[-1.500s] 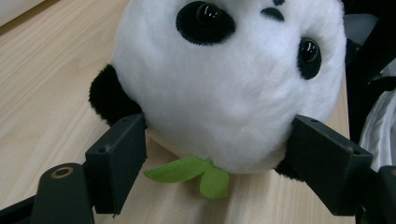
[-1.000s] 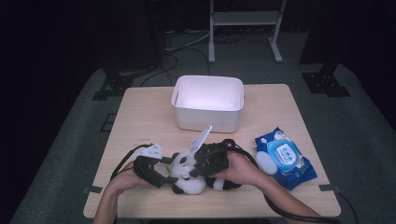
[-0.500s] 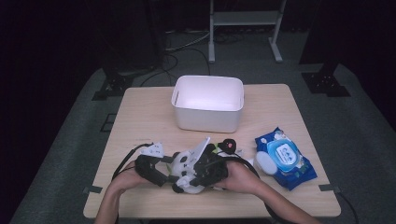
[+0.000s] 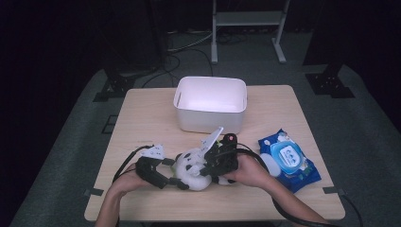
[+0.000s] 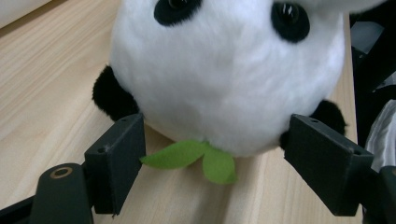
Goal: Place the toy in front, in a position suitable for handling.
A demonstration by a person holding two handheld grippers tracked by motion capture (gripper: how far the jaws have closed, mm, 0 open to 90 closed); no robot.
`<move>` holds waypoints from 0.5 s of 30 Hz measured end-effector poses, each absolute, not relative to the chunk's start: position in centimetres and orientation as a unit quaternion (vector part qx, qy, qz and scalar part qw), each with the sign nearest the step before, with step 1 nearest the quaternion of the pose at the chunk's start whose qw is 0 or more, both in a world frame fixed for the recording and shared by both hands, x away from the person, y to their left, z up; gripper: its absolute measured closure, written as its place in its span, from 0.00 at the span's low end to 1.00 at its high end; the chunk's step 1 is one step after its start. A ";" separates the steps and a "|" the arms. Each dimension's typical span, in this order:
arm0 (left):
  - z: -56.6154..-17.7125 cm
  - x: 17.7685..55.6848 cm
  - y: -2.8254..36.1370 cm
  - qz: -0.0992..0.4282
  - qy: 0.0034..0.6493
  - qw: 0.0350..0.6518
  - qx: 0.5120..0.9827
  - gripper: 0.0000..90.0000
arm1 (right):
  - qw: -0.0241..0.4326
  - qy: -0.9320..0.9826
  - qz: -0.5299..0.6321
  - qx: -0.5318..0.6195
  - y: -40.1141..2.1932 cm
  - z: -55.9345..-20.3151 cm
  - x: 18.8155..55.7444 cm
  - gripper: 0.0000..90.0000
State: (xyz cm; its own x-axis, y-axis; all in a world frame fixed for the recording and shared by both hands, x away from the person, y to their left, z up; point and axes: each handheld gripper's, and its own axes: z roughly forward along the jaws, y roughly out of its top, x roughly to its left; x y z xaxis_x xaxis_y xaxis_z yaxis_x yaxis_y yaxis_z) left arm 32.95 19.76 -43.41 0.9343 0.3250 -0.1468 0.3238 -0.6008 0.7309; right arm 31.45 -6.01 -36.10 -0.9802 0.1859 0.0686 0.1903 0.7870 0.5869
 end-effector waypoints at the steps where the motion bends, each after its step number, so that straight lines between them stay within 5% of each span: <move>1: -43.4 32.9 19.7 0.000 0.180 0.410 0.894 0.22 | 0.004 -0.945 -0.311 -0.099 -5.9 -36.1 31.4 0.91; 15: -43.1 32.7 19.5 0.005 0.175 0.409 0.895 0.21 | -0.014 -0.932 -0.345 -0.113 -6.3 -34.1 32.7 0.91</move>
